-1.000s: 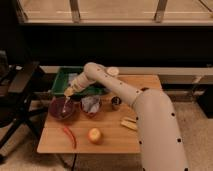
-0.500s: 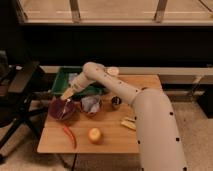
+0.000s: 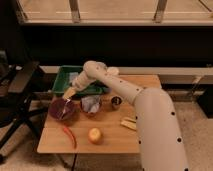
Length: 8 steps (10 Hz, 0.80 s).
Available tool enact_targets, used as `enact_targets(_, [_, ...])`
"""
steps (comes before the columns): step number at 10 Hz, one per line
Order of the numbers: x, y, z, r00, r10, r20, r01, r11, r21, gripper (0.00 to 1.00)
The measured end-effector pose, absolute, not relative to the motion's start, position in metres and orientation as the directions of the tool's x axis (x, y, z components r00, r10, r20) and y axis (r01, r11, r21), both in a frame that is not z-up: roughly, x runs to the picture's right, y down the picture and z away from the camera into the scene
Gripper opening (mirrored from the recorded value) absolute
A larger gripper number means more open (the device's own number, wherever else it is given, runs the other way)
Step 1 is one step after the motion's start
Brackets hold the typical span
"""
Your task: Place fork in metal cup
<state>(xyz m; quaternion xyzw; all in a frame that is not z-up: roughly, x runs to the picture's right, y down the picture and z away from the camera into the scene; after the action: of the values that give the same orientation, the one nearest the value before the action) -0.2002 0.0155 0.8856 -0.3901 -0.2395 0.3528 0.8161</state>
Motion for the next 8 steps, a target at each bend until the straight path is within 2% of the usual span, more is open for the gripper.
enact_targets(6, [-0.198,0.023,0.869,0.645,0.756,0.111,-0.373,0.438,-0.818,0.66])
enact_targets(7, [-0.199,0.024,0.867,0.648,0.753,0.114,-0.366,0.439,-0.821,0.64])
enact_targets(8, [-0.201,0.025,0.865,0.652,0.748,0.121,-0.354,0.442,-0.824,0.57])
